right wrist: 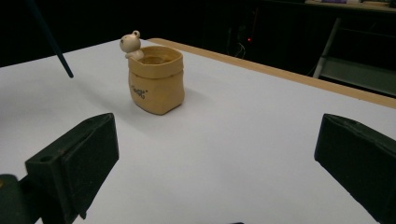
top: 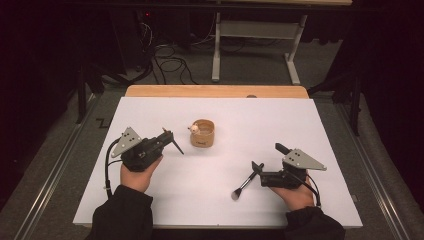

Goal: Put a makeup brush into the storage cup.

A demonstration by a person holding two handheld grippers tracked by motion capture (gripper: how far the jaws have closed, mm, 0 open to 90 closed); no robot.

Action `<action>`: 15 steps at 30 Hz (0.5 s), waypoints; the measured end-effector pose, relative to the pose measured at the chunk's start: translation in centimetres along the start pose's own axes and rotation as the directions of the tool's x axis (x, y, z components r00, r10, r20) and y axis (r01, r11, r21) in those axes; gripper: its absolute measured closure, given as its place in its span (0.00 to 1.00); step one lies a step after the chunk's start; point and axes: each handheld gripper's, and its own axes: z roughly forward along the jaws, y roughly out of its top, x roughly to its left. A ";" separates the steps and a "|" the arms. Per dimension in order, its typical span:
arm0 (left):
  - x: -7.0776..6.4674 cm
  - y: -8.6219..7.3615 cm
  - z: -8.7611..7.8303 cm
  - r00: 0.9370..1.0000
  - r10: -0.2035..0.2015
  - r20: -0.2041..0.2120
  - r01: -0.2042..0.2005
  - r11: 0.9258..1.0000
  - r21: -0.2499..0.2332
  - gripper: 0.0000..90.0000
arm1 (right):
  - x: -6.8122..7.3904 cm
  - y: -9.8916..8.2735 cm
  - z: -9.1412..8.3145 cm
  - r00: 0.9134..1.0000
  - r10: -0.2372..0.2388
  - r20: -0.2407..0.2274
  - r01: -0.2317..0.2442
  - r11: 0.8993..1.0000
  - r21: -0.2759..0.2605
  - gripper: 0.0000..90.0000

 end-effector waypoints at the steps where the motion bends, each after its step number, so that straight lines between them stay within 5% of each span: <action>1: 0.0 0.0 0.0 1.000 0.001 -0.003 -0.001 1.000 -0.001 0.93 | -0.2 -0.1 -0.1 1.000 -0.003 0.001 0.003 1.000 -0.002 0.00; 15: -0.4 0.6 0.7 1.000 -0.025 -0.003 0.025 1.000 -0.010 0.93 | -1.1 -1.0 -1.1 1.000 0.006 0.025 -0.006 1.000 0.005 0.00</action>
